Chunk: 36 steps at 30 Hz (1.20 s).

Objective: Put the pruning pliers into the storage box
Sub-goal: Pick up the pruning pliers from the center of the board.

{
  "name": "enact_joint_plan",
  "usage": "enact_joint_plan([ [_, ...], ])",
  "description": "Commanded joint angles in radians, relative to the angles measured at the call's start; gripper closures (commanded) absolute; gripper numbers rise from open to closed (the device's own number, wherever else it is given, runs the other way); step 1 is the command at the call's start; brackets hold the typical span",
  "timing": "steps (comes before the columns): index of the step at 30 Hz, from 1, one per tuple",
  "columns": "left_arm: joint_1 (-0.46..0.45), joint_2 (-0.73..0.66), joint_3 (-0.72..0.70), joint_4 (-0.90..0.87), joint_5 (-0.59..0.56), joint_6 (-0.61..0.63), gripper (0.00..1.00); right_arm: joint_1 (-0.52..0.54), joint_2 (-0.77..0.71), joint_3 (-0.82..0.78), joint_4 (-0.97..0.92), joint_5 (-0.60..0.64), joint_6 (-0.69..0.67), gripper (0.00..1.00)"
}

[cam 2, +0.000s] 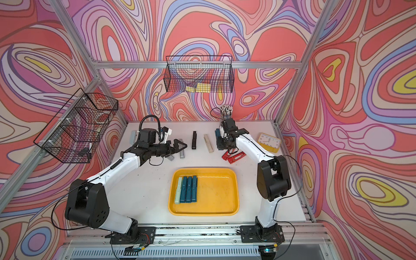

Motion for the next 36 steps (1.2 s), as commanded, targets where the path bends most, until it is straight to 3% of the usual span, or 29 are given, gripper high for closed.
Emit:
enact_joint_plan([
  [1, -0.006, -0.054, -0.044, -0.040, -0.024, 0.028, 0.01, 0.037, -0.048, -0.033, -0.015, 0.041, 0.035, 1.00],
  [18, -0.005, -0.272, -0.237, -0.088, 0.024, -0.001, 0.01, 0.255, -0.288, -0.202, -0.046, 0.169, 0.222, 1.00],
  [36, -0.006, -0.442, -0.361, -0.216, 0.001, 0.011, 0.01, 0.482, -0.391, -0.383, 0.001, 0.306, 0.417, 1.00],
])
